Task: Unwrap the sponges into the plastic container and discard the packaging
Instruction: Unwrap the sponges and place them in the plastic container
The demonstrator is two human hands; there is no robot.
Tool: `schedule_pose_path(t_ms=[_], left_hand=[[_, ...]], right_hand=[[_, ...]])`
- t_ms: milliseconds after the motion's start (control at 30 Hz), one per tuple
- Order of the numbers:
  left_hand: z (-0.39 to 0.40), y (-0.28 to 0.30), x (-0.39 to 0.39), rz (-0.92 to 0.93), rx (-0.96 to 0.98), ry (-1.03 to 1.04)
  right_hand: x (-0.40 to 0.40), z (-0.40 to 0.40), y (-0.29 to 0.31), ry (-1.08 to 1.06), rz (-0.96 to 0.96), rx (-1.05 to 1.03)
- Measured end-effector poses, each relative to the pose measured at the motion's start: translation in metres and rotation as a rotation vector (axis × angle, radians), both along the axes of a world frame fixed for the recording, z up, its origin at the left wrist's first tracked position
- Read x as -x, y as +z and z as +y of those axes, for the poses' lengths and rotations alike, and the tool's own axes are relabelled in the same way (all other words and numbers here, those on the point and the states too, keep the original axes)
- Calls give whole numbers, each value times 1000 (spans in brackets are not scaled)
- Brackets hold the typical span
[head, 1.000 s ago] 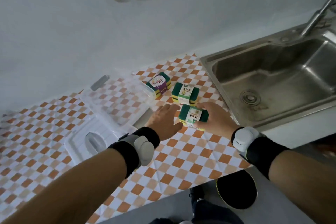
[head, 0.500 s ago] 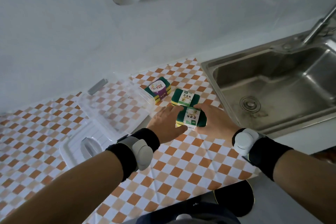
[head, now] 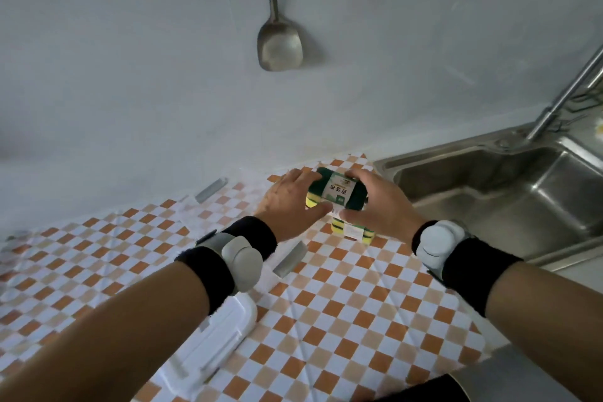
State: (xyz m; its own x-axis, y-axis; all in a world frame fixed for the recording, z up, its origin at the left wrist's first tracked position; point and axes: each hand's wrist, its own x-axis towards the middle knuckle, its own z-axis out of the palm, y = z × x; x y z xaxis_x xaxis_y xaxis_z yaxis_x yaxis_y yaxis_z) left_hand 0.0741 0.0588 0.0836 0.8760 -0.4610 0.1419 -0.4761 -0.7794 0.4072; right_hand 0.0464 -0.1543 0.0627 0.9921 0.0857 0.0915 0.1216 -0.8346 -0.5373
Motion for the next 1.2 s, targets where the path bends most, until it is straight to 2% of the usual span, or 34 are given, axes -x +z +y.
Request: schedule_pose_path(t_ms=[333,400,500,567,633,767,1033,1200], left_hand=[[90,10,-24,66,366,235],[102,11,-29,166,477,334],[115,13,-36,437,874,462],[120,12,-40,594,1071,476],[124,8,-43,666,1159,454],[137,-2,-53,690,1263,484],[143,-8,-57,625,1311,527],[146,-8,-62,638,1307,560]], right_hand=[[-42,96,32,69,-137,-113],[-49,116,33,94,-146,-128],[-57,143,32,137,-152,-163],[-62,157,33,161,-158,-190],[-66,167,33,166,-170,-192],[-72,175,27,173,-172,-264],[-82,195,17,191,-173,-354],[-86,197,9,198,-235,-254]])
